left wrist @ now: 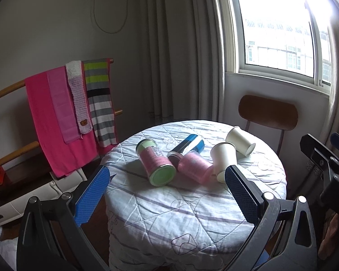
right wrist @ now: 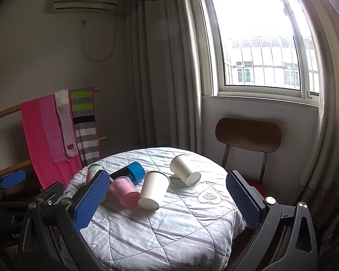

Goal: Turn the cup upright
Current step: 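Move the left tool to the lying pink-and-green can and close on it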

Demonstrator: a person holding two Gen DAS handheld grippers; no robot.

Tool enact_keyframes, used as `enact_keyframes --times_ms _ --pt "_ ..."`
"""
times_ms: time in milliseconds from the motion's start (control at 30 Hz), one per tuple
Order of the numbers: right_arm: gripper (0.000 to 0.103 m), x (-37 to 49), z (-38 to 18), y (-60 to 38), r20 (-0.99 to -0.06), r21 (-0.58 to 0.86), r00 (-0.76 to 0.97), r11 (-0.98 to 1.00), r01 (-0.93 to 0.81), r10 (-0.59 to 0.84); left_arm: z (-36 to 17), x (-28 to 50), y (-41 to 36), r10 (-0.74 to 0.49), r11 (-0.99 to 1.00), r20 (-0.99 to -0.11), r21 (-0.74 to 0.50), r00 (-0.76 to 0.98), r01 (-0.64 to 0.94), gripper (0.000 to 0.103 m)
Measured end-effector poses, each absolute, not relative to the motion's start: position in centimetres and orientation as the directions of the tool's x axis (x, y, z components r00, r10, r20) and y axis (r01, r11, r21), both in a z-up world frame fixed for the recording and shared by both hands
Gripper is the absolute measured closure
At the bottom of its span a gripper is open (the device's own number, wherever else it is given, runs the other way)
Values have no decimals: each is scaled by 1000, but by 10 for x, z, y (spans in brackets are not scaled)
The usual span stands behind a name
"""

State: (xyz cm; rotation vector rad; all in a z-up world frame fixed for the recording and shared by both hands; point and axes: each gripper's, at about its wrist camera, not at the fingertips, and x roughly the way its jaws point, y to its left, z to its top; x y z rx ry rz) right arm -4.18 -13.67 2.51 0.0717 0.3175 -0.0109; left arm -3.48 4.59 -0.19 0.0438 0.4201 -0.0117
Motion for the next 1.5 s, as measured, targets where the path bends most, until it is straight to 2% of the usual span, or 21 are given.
enact_keyframes --times_ms 467,633,800,933,1067,1333,1500 --pt "0 -50 20 -119 -328 22 945 1000 20 -11 -10 -35 61 -19 1000 -443 12 896 27 0" --pt "0 -36 17 -127 -360 24 933 1000 15 -5 -17 -5 63 2 999 -530 30 848 16 0" --pt "0 -11 11 -139 -398 47 917 999 11 8 -23 27 66 -67 998 -602 -42 796 52 0" --pt "0 14 8 -146 -431 58 902 998 3 23 -30 63 67 -76 997 -677 -36 732 70 0" --pt "0 39 4 -152 -461 62 886 998 -15 42 -39 104 75 -30 1000 -740 -17 671 26 0" --pt "0 78 -15 -158 -528 75 846 996 -41 74 -77 192 88 -42 995 -878 -81 477 -61 0" --pt "0 90 -22 -160 -541 68 837 997 -47 76 -105 221 92 -43 994 -922 -80 384 -81 0"
